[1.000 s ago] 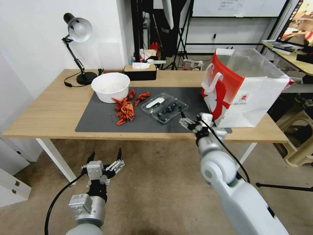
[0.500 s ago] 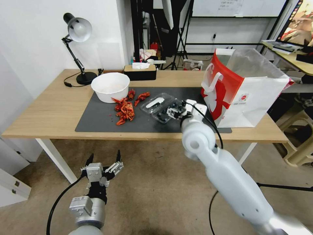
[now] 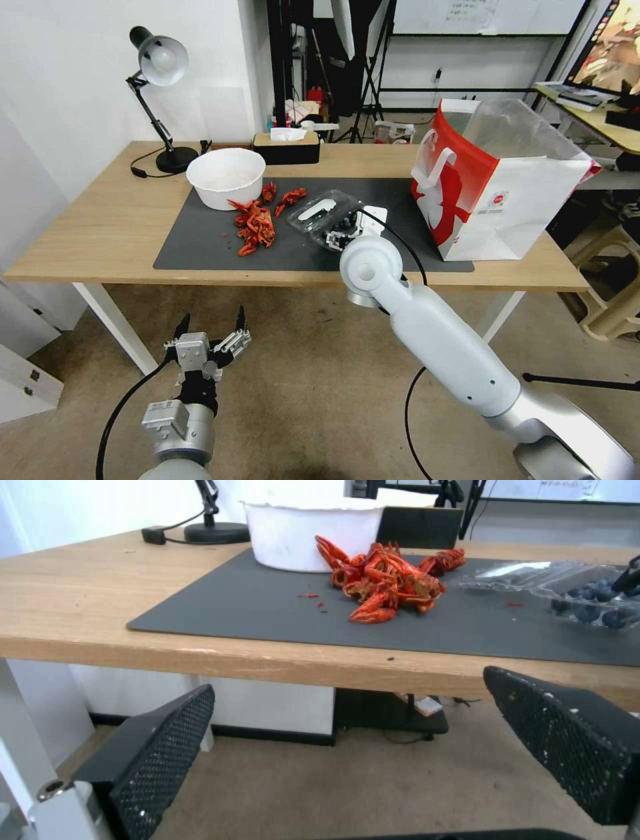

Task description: Close the takeout container lid, then place the container into the takeout bag.

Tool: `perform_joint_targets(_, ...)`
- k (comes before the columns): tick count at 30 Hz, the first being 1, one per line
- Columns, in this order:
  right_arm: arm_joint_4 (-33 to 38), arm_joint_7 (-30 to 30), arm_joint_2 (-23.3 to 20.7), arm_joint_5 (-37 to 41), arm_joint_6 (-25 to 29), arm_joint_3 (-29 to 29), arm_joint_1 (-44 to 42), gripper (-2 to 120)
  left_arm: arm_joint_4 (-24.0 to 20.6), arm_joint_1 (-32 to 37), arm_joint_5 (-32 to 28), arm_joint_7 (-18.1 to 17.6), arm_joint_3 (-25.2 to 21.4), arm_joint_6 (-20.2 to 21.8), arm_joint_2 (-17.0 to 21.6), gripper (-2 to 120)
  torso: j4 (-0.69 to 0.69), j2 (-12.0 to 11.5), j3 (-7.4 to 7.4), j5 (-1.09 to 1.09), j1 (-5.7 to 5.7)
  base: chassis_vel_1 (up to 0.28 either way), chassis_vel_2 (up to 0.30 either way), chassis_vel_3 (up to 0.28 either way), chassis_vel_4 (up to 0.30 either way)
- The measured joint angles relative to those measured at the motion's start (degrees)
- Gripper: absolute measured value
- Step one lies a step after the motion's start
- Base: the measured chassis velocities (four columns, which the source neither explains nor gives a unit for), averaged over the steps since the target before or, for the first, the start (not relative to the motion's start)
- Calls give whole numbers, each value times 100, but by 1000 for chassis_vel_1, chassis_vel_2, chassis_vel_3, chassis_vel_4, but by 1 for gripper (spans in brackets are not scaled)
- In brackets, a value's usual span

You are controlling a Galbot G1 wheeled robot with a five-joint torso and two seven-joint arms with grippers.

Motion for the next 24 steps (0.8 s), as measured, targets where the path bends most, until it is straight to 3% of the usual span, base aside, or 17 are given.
perform_joint_targets(16,-574,180,357,297,66,-45,211,100,125,-122,-95,-12,-1,-37,75,100,1,0,0,1,0,0,0,0,0)
perform_joint_targets(24,-568,232,290,442,92,5,179,100,165,-153,-109,-19,13,-65,87,100,1,1,0,1,0,0,0,0,0)
